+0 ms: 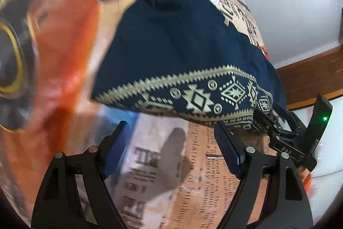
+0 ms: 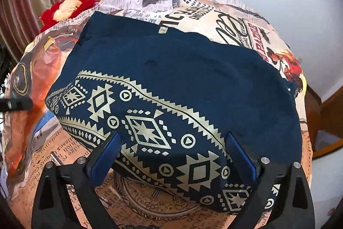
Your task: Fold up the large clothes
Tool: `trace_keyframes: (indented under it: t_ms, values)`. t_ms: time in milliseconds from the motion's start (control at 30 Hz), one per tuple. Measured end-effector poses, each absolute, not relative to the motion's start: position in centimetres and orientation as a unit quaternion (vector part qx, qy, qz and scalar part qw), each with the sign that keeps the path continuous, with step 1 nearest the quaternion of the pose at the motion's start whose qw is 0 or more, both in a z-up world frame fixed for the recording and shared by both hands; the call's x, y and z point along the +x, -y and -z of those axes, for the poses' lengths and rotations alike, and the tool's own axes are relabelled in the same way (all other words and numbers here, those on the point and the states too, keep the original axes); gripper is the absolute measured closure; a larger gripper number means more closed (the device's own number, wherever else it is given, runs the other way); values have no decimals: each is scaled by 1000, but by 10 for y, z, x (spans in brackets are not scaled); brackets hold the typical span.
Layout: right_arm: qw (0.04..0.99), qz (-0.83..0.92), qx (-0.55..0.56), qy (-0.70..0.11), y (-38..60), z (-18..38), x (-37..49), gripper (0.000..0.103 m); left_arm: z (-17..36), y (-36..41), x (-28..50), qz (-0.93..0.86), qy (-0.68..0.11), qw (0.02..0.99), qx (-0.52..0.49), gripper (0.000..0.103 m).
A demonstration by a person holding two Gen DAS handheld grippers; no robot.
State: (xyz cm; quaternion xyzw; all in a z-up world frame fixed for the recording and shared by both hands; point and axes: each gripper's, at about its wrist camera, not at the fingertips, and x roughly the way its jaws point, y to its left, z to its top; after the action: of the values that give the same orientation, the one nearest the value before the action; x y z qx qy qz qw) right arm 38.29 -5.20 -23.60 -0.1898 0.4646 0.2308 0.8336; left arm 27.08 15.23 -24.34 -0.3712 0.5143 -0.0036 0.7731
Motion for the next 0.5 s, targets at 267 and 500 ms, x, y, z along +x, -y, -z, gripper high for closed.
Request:
trace_keyframes:
  t_ms: [267,500]
  values:
    - [853,-244,-174,-428,54,196,389,6,273,-152,289,55,-498,709,-497,23]
    - [850,-229,-228,-415,40,207,403,6,294,-169,307,54,-443,690,-570,23]
